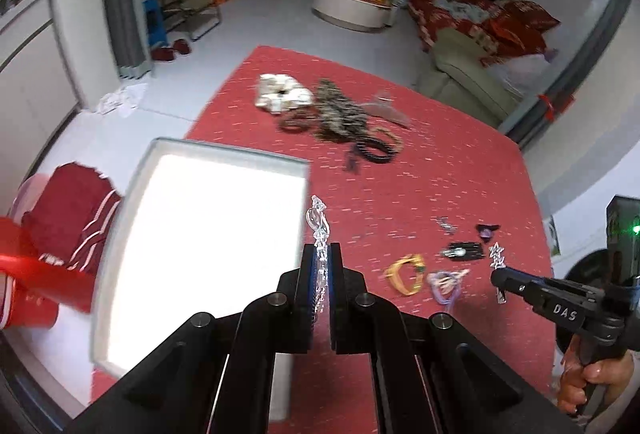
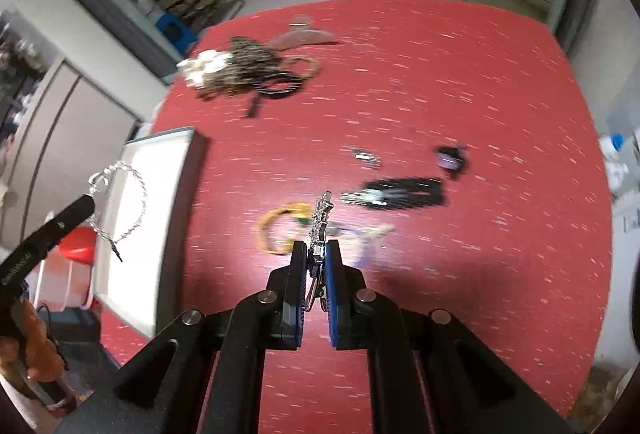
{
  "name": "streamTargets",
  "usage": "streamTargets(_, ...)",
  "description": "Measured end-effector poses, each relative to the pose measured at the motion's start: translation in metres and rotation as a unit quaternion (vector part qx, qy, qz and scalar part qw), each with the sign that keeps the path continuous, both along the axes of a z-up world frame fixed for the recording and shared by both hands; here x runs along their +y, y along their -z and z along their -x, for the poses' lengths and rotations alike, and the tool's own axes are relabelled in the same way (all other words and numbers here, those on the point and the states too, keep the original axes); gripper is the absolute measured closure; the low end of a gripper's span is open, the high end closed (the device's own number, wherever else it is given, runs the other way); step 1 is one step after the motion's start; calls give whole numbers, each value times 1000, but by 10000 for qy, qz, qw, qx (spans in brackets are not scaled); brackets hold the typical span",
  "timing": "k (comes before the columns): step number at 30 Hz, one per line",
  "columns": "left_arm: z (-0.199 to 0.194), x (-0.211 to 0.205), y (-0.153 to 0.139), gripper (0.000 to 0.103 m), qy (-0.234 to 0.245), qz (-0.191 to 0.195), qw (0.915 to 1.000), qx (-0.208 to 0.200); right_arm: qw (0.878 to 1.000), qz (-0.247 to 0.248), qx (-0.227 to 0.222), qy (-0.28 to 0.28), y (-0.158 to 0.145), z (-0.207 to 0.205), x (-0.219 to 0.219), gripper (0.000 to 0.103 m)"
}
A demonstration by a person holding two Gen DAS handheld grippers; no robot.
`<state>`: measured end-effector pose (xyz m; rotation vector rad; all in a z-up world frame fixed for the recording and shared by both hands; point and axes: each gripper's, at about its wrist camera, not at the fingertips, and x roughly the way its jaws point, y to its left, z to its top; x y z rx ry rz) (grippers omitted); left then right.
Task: Organize jewelry
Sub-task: 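Carry the bracelet with the left gripper while the right carries the star clip to the tray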
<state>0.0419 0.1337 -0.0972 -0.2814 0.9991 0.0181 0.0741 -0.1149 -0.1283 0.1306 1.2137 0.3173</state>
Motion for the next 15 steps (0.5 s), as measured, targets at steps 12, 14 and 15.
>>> streamTargets(12, 41, 81, 36, 97, -727, -320, 9961, 396, 9928, -462, -6, -1107, 0, 7, 134, 93)
streamTargets(14, 46, 91, 49, 97, -820, -378, 9946, 507, 9907, -549, 50, -1247, 4, 9, 153, 93)
streamTargets(15, 48, 96, 55, 97, -854, -373, 9940, 568, 9897, -587, 88, -1300, 7, 10, 160, 93)
